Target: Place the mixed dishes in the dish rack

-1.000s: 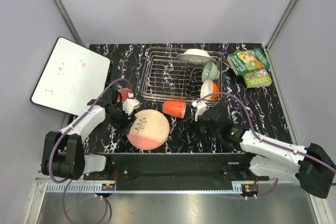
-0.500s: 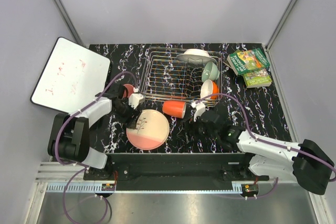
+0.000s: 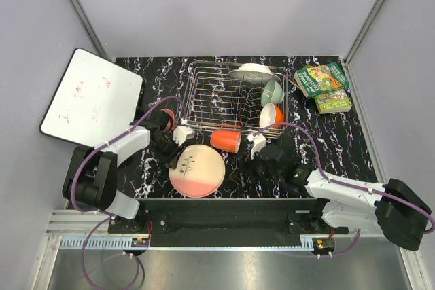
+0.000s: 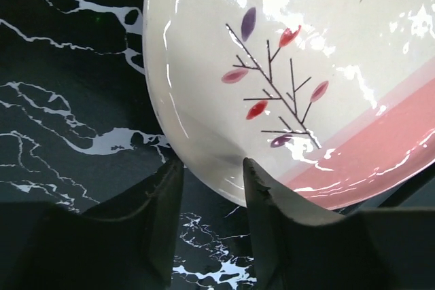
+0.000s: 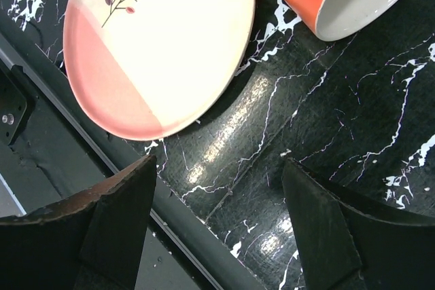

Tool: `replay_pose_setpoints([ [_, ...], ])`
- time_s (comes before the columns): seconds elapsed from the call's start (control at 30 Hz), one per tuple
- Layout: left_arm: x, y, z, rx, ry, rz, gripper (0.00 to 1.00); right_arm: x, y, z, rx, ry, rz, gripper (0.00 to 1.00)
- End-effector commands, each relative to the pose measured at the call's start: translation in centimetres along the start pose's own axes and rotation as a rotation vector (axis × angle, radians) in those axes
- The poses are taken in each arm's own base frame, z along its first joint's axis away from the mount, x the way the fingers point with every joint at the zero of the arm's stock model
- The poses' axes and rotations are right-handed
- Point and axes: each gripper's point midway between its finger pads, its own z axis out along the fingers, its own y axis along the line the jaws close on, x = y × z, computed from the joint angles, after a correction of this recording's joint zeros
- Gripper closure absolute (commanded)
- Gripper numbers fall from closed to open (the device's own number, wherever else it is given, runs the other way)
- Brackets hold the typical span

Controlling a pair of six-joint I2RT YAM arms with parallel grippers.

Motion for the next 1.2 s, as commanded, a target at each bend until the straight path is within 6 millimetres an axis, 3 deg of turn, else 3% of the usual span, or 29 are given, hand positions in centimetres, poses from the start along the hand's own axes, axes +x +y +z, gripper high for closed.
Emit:
replay_pose_setpoints([
  [0.0,-1.4,-0.6,-0.4,0.038,-0.031,0.018,0.62,-0.9,0.5,0.2,-0.015,-0.052,-0.009,0.18],
  [0.4,-3.4,-1.1,-1.0,0.054,-0.065,0.029,0.99,-0.5,0.7,1.5,-0.029,-0.006,-0.034,0.18],
  [0.7,-3.7,-1.5,-1.0,0.059,-0.065,0.038,1.0,-0.6,0.6,2.0,-0.024,-0.006,-0.049,0.17],
  [0.73,-3.6,-1.4,-0.8,0.059,-0.056,0.038,0.99,-0.7,0.6,2.1,-0.024,-0.007,-0.054,0.18],
  [0.77,-3.4,-1.3,-0.7,0.053,-0.047,0.031,0.88,-0.7,0.6,2.2,-0.024,-0.004,-0.056,0.17],
  [0.8,-3.3,-1.1,-0.6,0.045,-0.042,0.028,0.7,-0.8,0.7,2.2,-0.028,-0.004,-0.057,0.17],
  [0.9,-2.9,-0.5,-0.3,0.018,-0.029,0.03,0.52,-0.8,0.7,2.2,-0.028,-0.007,-0.059,0.17],
  [1.17,-3.3,-0.6,0.6,0.039,-0.026,0.022,0.47,-0.8,0.7,2.1,-0.028,-0.011,-0.056,0.18],
])
